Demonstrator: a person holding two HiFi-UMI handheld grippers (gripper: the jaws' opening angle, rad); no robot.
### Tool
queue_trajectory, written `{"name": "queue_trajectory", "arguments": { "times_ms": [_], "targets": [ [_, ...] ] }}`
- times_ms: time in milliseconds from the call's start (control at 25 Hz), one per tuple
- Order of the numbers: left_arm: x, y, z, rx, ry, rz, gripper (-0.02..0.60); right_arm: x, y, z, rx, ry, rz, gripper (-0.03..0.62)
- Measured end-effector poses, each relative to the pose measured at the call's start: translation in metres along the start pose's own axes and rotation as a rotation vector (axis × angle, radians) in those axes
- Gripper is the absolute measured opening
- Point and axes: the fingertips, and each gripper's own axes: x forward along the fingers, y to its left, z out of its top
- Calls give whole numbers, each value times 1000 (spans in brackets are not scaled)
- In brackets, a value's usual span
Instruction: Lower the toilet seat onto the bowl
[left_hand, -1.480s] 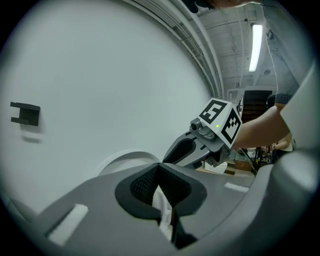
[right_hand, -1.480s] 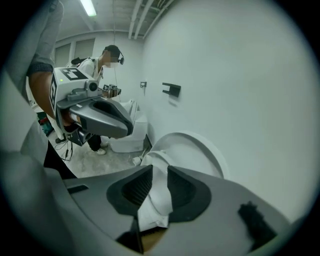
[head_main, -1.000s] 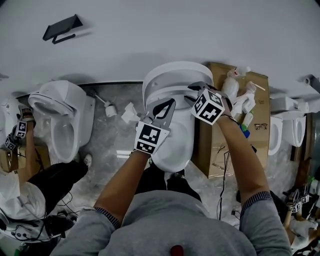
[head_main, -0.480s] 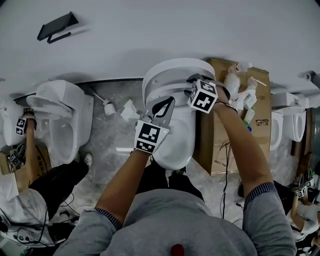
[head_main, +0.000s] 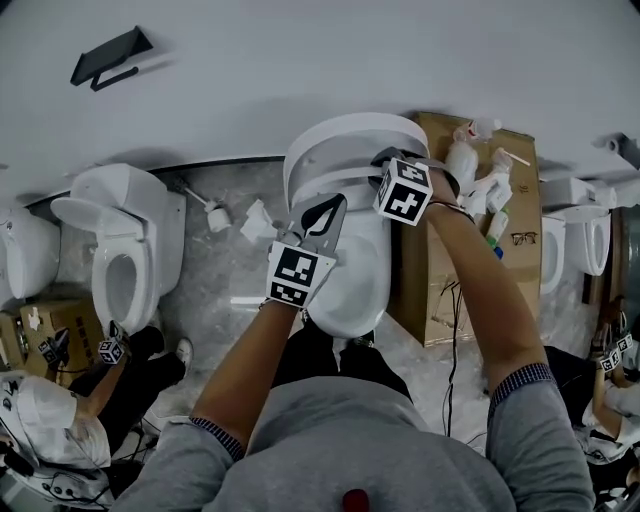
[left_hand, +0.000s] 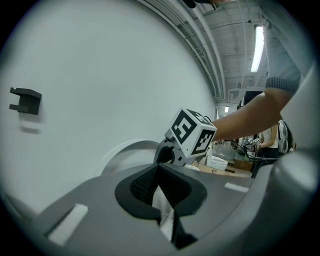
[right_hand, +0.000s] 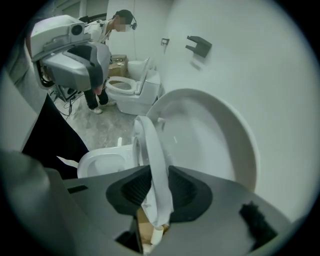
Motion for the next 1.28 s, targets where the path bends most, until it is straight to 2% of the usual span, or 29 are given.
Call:
{"name": "queue_trajectory", "arguments": {
  "times_ms": [720, 960, 1080, 1280],
  "targets": [
    [-14, -19, -1, 20, -1, -24, 8, -15, 40, -3, -29, 31, 0, 112],
    [-19, -28, -3, 6, -3, -27, 8, -19, 55, -5, -72, 49, -20, 109],
    [-25, -37, -5, -19, 3, -17, 8, -21, 65, -6, -78, 40, -22, 109],
    [-29, -60, -13, -10, -12, 16, 8, -30, 87, -14, -91, 23, -25, 110]
  ]
}}
